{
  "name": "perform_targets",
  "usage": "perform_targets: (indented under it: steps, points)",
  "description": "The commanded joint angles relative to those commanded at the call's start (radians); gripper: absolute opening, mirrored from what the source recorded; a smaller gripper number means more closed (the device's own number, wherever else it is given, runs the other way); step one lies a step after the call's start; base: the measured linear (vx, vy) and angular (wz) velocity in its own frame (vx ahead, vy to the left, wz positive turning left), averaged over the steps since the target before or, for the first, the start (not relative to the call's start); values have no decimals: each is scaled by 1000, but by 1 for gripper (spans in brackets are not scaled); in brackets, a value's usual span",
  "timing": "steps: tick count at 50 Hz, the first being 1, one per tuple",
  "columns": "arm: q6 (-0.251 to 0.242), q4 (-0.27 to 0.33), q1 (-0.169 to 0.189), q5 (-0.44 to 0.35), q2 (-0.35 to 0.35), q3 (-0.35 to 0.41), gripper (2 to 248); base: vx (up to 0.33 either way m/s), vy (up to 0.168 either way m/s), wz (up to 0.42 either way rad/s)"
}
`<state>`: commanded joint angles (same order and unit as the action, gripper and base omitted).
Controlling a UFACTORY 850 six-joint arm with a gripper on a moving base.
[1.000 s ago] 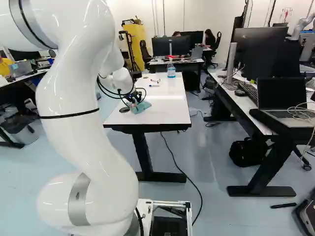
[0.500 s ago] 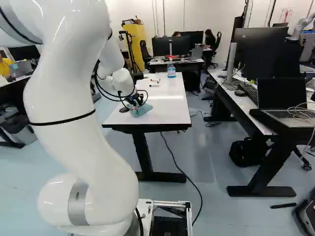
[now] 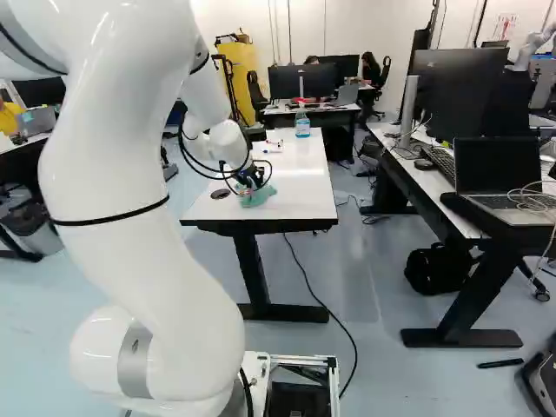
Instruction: Clean the table with the green towel
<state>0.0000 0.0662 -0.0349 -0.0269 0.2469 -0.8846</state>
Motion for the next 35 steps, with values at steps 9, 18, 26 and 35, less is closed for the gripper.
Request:
perform_targets:
  steps: [9,18,26,35]
  points:
    - [0,0,27,0,21,-25,46,0,0,0]
    - [0,0,39,0,53,-64,46,0,0,0]
    - [0,0,32,0,84,-102,46,0,0,0]
    - [0,0,31,0,86,-104,46,0,0,0]
